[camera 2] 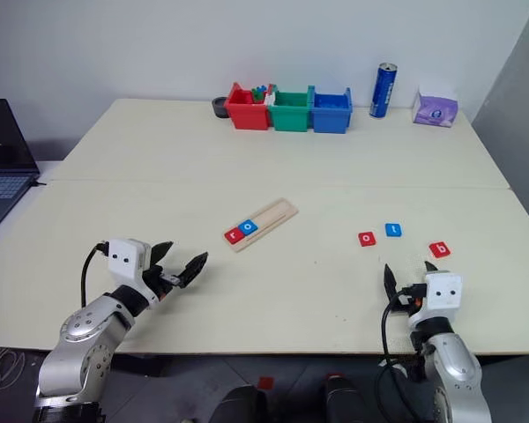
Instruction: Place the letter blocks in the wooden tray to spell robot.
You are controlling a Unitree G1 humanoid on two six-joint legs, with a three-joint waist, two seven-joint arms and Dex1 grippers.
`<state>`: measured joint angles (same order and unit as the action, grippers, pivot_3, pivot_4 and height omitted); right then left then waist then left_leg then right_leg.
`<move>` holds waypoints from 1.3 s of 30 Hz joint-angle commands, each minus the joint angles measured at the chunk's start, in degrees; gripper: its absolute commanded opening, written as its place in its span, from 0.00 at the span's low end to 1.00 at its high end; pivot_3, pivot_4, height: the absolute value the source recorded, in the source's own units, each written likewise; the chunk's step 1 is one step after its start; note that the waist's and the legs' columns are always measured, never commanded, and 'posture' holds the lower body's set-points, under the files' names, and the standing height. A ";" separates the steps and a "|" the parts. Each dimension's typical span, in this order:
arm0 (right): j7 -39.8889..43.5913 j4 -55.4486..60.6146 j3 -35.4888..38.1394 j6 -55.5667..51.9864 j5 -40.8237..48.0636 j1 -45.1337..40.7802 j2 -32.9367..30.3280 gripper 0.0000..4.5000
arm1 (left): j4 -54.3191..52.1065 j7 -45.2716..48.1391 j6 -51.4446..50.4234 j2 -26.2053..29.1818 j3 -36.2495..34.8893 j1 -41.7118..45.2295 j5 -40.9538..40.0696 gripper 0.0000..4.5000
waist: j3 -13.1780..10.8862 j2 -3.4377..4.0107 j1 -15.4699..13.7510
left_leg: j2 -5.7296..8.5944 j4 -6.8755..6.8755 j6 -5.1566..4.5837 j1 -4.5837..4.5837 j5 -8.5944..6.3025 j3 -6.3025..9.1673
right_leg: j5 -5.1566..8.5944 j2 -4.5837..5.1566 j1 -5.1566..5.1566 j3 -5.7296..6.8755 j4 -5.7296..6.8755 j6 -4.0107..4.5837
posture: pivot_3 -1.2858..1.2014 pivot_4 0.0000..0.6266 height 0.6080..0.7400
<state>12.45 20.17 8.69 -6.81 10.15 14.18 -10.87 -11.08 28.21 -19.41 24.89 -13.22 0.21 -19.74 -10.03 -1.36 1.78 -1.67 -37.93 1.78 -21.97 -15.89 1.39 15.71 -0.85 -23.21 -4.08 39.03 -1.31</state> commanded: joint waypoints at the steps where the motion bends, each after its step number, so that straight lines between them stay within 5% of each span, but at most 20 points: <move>1: 0.22 2.33 0.11 1.69 -0.32 0.09 -0.35 0.99 | -2.98 0.27 0.95 0.04 -0.61 -0.16 -0.97 1.00 | 0.00 0.00 0.01 | 0.00 0.00 0.00 0.00 0.00 0.00 | 0.00 0.00 0.00 -0.01 0.00 0.00 | 0.52 0.24 1.00; 22: 1.74 2.04 -0.32 2.13 -0.80 0.18 -1.72 0.99 | -2.41 5.92 3.47 -0.74 0.03 0.49 -4.71 1.00 | 0.00 0.00 0.01 | 0.01 -0.01 0.00 0.01 0.00 -0.03 | 0.00 -0.03 0.00 0.00 0.00 0.00 | 0.52 0.24 1.00; 39: 17.58 13.64 -8.66 -10.99 9.26 -6.15 -13.33 0.99 | 17.04 11.35 0.24 4.74 9.79 19.69 3.93 1.00 | -0.02 -0.04 -0.01 | 0.09 -0.03 -0.01 -0.02 0.00 -0.01 | -0.01 -0.13 0.01 0.18 -0.02 -0.03 | 0.52 0.24 1.00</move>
<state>29.24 31.11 0.06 -17.32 18.39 8.81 -23.61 5.15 39.40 -18.75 28.78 -3.96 18.66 -16.90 -10.05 -1.40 1.77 -1.57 -37.96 1.77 -22.00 -15.89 1.38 15.70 -0.98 -23.20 -3.89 39.01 -1.33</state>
